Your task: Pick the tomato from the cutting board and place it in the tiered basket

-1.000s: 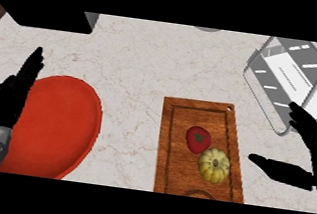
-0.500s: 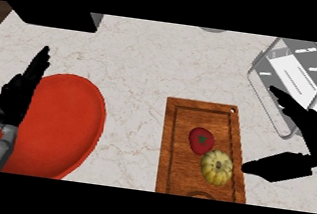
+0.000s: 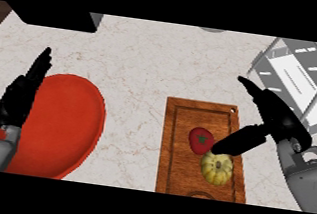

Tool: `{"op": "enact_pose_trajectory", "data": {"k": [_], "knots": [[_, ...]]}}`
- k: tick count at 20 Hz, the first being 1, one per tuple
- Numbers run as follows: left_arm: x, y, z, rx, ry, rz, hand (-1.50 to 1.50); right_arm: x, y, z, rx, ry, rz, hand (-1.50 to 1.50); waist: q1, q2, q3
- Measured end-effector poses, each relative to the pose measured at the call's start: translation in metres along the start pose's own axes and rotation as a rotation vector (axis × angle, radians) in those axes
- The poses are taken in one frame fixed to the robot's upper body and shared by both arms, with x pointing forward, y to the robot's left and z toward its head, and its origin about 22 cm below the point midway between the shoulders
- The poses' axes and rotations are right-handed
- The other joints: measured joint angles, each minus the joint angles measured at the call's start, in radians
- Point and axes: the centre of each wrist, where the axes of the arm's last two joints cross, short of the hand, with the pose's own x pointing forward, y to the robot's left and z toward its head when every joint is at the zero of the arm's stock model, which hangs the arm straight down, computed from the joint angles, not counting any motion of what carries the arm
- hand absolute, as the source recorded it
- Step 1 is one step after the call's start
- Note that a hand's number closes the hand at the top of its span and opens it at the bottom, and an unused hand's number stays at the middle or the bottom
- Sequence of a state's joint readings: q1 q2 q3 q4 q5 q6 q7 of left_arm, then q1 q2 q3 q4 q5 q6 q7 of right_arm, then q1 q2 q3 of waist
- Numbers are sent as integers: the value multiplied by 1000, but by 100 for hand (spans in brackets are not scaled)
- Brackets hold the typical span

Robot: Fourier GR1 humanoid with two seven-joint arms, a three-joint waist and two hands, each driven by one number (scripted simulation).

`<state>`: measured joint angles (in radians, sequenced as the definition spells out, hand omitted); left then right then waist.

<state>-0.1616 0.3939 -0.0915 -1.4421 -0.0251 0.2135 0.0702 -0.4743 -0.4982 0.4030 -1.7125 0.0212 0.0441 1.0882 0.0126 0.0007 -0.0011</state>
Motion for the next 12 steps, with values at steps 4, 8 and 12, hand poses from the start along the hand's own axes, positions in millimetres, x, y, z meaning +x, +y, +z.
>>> {"op": "enact_pose_trajectory", "data": {"k": [4, 8, 12], "knots": [[-3, 5, 0, 4, 0, -3, 0, 1, 12, -9, 29, 38, 39, -150, -5, 0, 0], [-4, 3, 5, 5, -2, 0, 0, 0, 26, -11, 53, 58, 71, -150, -8, -1, 1], [-5, 5, 5, 8, 0, 3, 0, 3, 38, -16, 63, 67, 96, -150, -8, -1, 1]]}}
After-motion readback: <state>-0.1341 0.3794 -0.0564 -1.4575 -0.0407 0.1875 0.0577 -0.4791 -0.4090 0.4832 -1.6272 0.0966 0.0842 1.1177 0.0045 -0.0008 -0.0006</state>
